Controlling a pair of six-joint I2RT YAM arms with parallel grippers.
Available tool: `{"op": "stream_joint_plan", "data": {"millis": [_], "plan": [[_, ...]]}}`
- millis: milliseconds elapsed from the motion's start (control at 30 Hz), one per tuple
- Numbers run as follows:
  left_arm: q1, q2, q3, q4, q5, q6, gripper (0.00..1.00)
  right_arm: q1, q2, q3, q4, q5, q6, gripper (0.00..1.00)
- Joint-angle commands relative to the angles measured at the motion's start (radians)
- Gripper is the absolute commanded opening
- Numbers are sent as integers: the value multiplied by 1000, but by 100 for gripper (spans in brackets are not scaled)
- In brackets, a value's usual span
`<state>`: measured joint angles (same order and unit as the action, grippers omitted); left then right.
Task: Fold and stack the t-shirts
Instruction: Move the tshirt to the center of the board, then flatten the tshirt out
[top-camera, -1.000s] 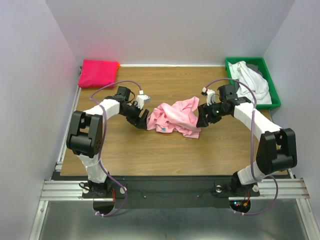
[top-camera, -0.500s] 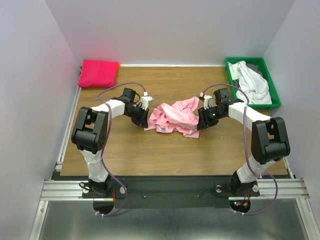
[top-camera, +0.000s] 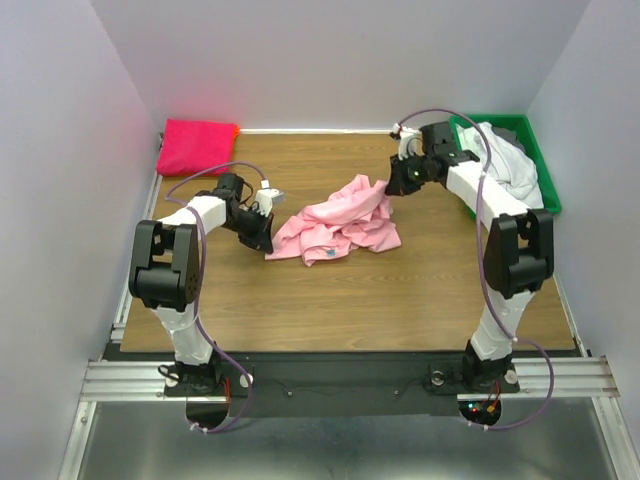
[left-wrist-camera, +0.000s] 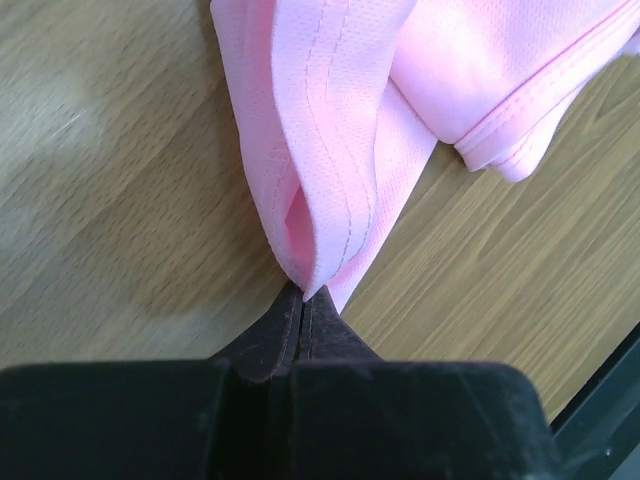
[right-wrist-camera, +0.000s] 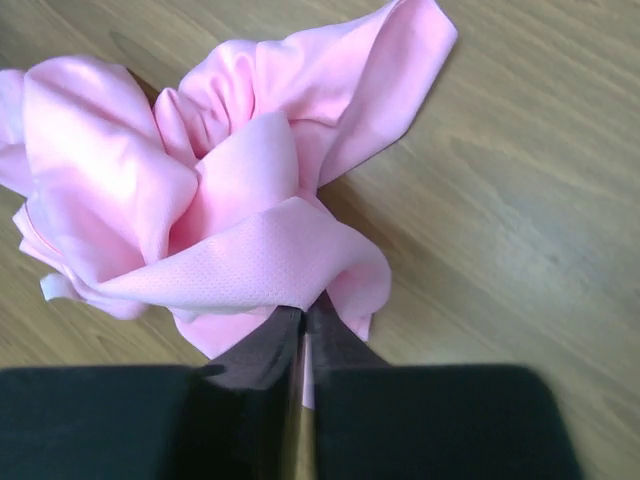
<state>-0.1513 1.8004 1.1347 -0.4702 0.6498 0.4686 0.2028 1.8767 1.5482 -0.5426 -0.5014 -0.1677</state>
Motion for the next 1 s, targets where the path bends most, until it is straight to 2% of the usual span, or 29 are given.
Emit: {"op": "stream_joint_plan", "data": {"millis": [0, 33, 67, 133, 233, 400, 600, 633, 733, 767, 800, 867, 967], "plan": [[4, -27, 39, -62, 8, 41, 0, 56, 100, 146, -62, -25, 4, 22], [4, -23, 40, -62, 13, 38, 0, 63, 110, 156, -72, -26, 10, 34], [4, -12, 48, -62, 19, 36, 0, 64, 113, 159, -77, -25, 31, 52], [6, -3, 51, -61, 22, 33, 0, 63, 90, 129, -79, 24, 28, 63], [7, 5, 51, -59, 33, 34, 0, 38, 29, 51, -77, 40, 14, 67], [7, 16, 56, -61, 39, 33, 0, -16, -36, -40, -77, 50, 0, 66], [7, 25, 63, -67, 36, 28, 0, -104, -74, -153, -62, -80, -19, 61], [9, 30, 68, -67, 36, 27, 0, -109, -82, -178, -53, -121, -15, 57], [9, 37, 74, -70, 43, 21, 0, -114, -123, -270, 25, -172, 13, 50], [9, 39, 76, -70, 47, 21, 0, -112, -131, -292, 91, -199, 52, 42], [9, 40, 77, -71, 50, 19, 0, -112, -136, -312, 122, -212, 74, 38], [10, 43, 77, -68, 53, 15, 0, -111, -130, -344, 208, -239, 141, 34], [12, 48, 74, -65, 54, 10, 0, -111, -99, -373, 317, -270, 246, 34]]}}
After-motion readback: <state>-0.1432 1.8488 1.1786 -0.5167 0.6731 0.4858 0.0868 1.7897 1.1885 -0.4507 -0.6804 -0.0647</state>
